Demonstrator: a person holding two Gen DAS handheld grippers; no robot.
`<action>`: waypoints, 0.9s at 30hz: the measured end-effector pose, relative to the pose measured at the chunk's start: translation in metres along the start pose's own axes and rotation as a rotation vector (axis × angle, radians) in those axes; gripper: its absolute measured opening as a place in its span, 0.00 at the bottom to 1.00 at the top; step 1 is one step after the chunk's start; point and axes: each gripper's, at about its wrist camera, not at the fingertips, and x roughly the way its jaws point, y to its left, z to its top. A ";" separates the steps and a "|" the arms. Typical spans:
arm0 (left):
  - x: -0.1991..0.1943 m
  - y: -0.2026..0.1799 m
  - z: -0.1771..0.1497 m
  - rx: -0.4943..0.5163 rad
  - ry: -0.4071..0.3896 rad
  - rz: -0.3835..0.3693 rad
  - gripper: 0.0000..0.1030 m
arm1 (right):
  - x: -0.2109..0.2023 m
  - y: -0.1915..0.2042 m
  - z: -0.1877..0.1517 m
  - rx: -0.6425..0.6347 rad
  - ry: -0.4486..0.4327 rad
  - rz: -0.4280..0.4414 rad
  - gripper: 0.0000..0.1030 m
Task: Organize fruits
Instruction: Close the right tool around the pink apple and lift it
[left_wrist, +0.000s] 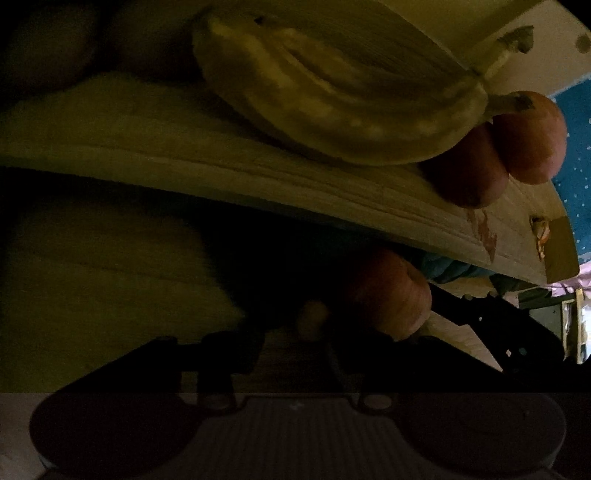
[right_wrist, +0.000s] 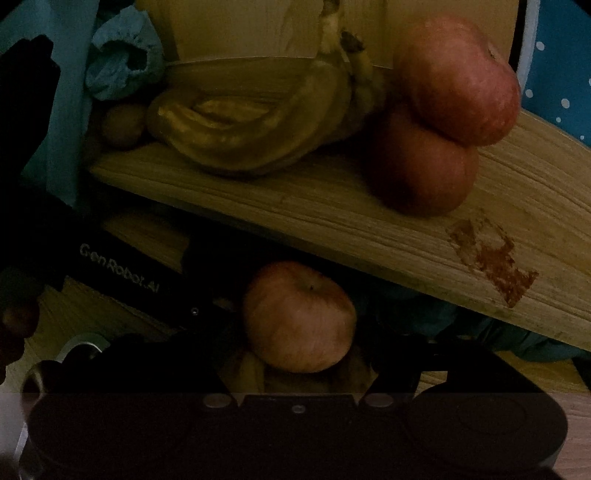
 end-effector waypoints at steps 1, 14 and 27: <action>0.000 0.001 0.000 -0.013 0.005 -0.006 0.41 | -0.001 -0.001 -0.001 0.001 -0.001 0.001 0.67; 0.002 -0.001 -0.002 -0.039 0.007 -0.012 0.32 | -0.013 -0.006 -0.010 0.004 0.002 0.014 0.67; 0.000 -0.007 -0.010 -0.025 -0.014 0.001 0.24 | -0.031 -0.010 -0.021 0.036 -0.028 0.007 0.67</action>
